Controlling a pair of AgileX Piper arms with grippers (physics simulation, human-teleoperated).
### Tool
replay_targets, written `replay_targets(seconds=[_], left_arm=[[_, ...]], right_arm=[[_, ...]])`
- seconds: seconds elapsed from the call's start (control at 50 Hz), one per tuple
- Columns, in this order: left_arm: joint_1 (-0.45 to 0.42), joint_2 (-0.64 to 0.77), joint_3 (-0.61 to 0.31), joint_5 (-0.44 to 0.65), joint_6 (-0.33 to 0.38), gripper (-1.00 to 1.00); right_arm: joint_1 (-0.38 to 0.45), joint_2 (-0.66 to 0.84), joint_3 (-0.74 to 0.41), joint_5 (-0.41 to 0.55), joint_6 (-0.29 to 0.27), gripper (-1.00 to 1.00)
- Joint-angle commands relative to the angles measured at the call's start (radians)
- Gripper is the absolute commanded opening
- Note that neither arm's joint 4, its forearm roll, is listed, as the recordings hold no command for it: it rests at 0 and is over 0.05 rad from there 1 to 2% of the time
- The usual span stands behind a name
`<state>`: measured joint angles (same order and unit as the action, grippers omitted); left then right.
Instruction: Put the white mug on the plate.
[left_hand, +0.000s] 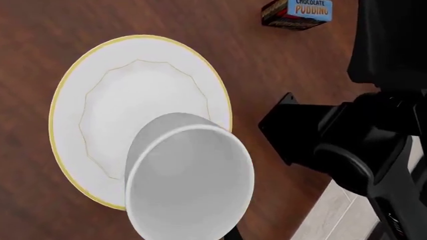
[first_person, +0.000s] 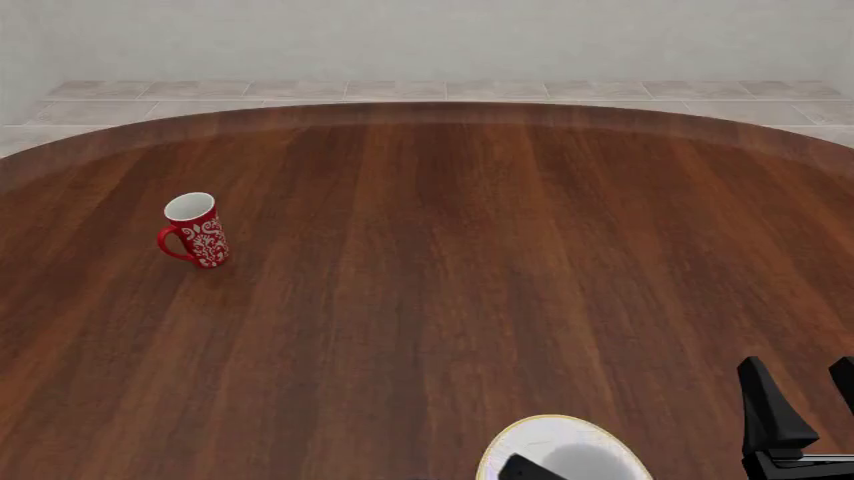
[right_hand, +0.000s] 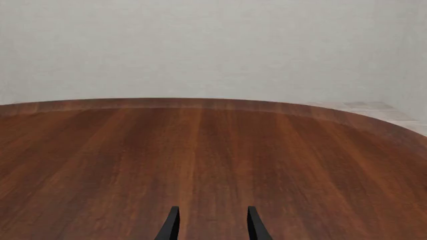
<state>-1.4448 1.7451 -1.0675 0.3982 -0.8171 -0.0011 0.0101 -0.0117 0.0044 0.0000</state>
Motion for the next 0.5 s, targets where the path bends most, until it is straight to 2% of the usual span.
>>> replay_targets(seconds=[0.02, 0.06, 0.08, 0.5], left_arm=[[0.0, 0.021, -0.016, 0.004, 0.006, -1.0], [0.003, 0.019, -0.013, 0.004, 0.005, -1.0], [0.006, 0.02, -0.012, 0.003, 0.013, 1.0], [0.025, -0.001, -0.006, 0.015, 0.034, 1.0]], right_arm=[[0.002, -0.003, 0.002, 0.001, 0.0, 1.0], [0.002, -0.003, 0.002, 0.001, 0.0, 1.0], [0.002, -0.003, 0.002, 0.001, 0.0, 1.0], [0.002, -0.003, 0.002, 0.001, 0.0, 1.0]])
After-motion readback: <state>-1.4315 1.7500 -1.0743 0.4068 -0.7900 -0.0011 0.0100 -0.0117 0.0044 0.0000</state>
